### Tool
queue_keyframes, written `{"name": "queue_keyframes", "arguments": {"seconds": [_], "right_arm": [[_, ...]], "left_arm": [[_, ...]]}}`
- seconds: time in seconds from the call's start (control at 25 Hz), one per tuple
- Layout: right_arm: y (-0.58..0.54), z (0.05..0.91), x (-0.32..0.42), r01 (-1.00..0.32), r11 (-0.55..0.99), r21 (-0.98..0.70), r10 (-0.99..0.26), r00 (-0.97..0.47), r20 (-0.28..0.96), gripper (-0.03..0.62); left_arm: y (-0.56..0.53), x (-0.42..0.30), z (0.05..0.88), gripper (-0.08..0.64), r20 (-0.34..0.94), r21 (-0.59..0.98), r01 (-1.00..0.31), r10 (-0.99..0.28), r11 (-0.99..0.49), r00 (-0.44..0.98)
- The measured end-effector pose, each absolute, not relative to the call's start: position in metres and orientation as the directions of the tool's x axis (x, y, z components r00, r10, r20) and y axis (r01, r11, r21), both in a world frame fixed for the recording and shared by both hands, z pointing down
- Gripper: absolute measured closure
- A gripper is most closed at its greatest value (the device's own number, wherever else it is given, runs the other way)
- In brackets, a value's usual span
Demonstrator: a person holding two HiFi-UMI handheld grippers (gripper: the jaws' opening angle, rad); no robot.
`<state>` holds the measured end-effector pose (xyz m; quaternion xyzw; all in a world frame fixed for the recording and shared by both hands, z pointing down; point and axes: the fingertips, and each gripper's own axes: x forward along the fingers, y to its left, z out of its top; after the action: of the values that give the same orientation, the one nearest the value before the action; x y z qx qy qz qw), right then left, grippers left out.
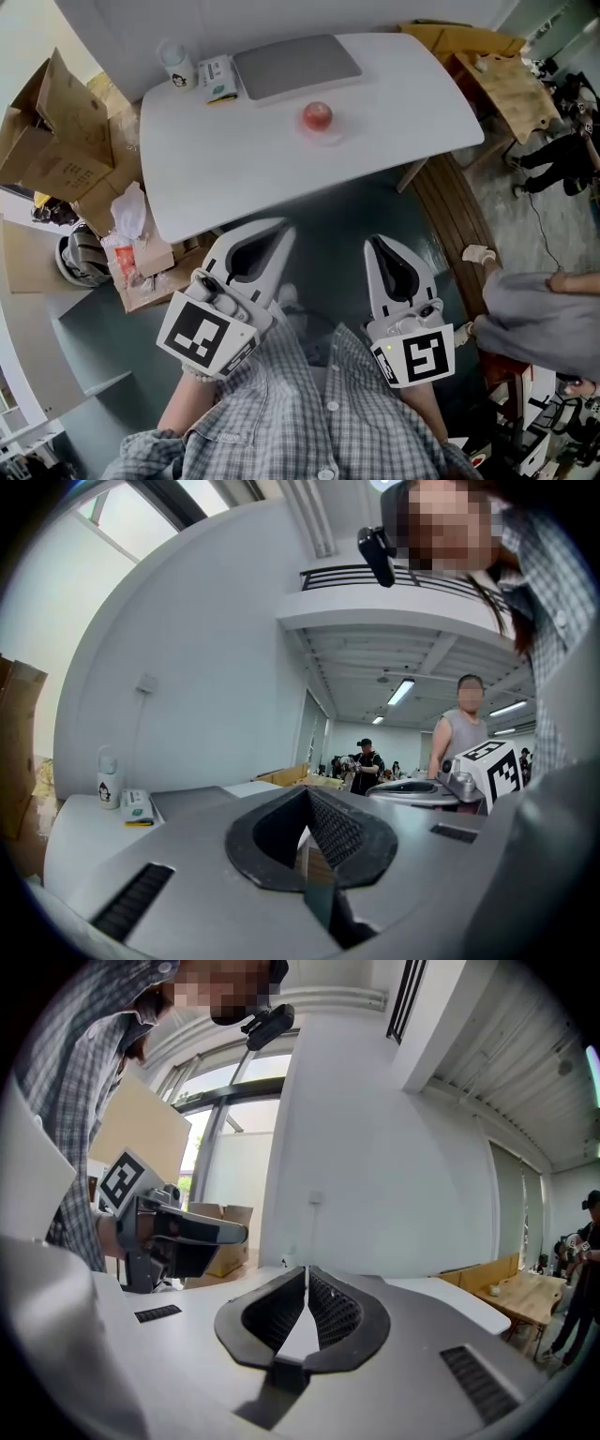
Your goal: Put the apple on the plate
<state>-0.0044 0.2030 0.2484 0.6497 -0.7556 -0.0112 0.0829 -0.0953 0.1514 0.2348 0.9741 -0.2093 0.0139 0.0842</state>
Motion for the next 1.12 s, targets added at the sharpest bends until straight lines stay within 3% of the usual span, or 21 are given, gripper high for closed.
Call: {"name": "queue_keyframes", "arguments": {"seconds": [0.52,1.12], "right_arm": [[0.139,0.247,0.002,-0.982,0.125,0.144,-0.989,-0.113,0.095,0.565],[0.06,0.253,0.056,-0.973,0.204,0.104,-0.977,-0.196,0.081,0.565]], "left_arm": [[0.09,-0.087,0.238,0.552,0.05,0.153,-0.389,-0.386,-0.908,0.921],[0.023,-0.055,0.238,0.552,0.072,0.129,-0.517,-0.512,-0.846,0.856]]}}
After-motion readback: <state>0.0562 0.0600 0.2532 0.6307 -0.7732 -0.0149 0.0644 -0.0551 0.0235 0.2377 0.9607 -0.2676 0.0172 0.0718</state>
